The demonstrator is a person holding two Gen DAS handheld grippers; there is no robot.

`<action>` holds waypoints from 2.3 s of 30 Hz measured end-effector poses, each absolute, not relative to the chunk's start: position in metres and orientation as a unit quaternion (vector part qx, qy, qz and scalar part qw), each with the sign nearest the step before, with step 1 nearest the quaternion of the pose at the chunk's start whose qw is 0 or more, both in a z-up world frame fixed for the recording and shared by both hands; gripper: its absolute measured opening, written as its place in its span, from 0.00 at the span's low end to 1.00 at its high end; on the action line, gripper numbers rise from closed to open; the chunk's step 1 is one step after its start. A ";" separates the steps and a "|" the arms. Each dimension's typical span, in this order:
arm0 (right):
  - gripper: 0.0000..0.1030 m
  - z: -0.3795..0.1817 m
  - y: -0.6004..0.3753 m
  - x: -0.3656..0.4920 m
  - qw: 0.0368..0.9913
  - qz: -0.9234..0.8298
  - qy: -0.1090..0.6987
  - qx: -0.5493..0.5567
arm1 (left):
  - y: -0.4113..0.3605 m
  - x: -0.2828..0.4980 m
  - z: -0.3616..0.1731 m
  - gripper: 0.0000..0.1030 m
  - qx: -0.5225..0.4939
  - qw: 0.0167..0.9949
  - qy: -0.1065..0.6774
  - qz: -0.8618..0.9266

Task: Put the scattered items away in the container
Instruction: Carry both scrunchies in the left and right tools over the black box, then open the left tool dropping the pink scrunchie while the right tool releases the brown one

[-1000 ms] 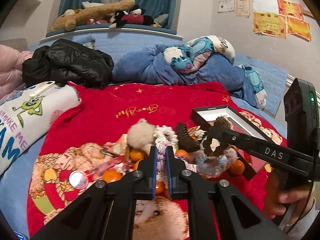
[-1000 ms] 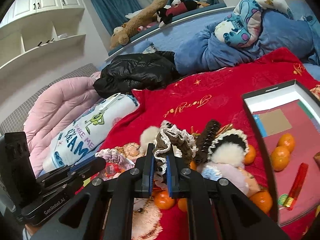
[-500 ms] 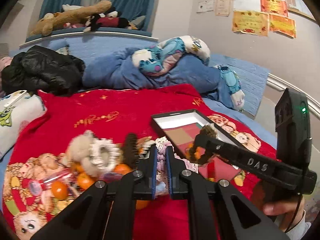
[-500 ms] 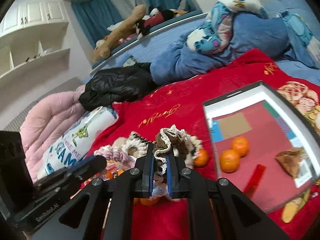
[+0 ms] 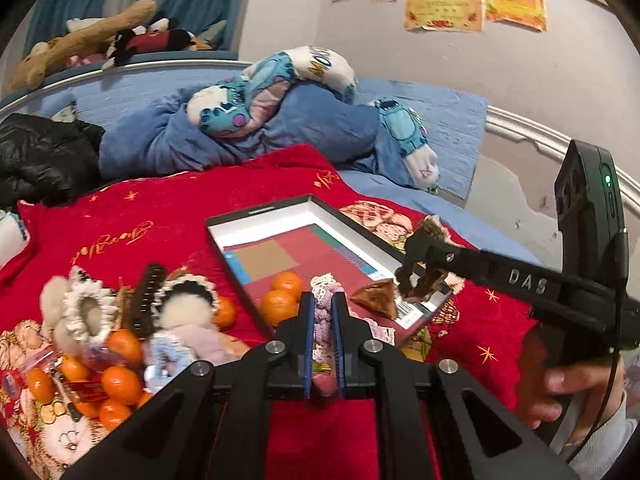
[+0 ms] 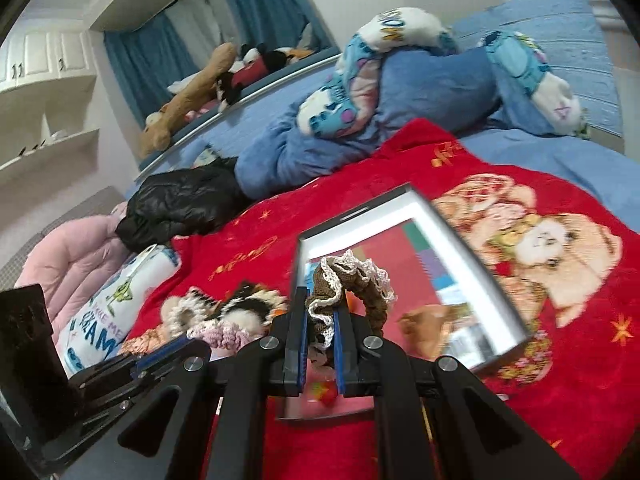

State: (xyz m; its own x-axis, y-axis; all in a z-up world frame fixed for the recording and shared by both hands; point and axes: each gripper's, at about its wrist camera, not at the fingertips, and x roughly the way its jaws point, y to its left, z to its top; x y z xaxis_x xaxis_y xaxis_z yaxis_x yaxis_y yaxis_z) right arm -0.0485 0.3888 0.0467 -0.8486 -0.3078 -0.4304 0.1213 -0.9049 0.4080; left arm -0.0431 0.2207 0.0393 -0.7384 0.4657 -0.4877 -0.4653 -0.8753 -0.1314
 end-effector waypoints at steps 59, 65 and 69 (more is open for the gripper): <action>0.15 -0.008 0.399 -0.251 0.068 -0.900 -0.117 0.413 | 0.285 -0.246 -0.023 0.09 -0.345 0.191 0.044 0.918; 0.15 -0.007 0.403 -0.249 0.068 -0.900 -0.128 0.411 | 0.284 -0.246 -0.023 0.09 -0.348 0.188 0.042 0.917; 0.15 -0.006 0.398 -0.247 0.071 -0.900 -0.122 0.413 | 0.283 -0.247 -0.023 0.09 -0.350 0.186 0.038 0.917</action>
